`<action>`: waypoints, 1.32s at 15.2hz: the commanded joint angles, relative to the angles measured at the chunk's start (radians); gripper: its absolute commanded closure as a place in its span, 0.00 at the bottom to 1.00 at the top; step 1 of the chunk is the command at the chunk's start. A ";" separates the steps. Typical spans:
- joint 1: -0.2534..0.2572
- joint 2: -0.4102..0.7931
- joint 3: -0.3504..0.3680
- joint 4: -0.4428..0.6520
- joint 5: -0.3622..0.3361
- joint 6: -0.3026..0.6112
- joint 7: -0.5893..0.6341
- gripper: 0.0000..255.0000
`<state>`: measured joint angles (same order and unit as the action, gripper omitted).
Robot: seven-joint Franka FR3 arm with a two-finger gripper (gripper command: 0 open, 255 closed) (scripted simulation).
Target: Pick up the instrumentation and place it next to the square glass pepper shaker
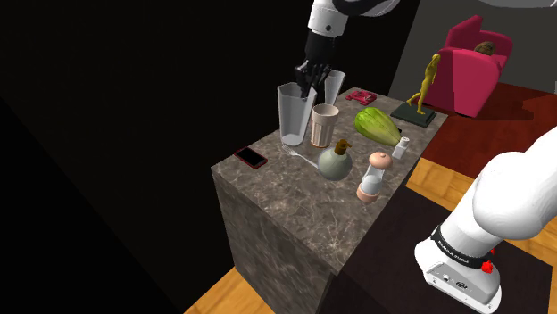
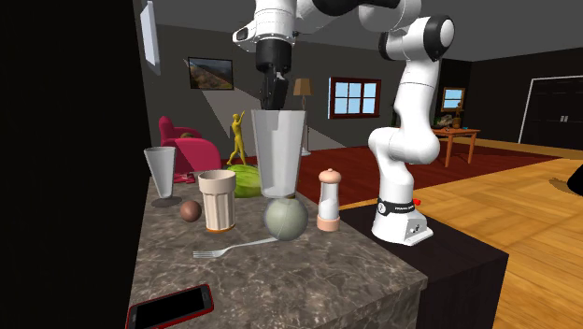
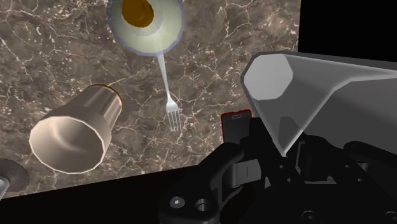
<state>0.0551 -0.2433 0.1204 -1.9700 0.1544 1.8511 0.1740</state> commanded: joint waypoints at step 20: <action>-0.111 -0.126 -0.212 -0.007 -0.034 -0.161 -0.292 1.00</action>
<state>-0.0476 -0.3650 -0.0747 -1.9797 0.1245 1.6999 -0.0941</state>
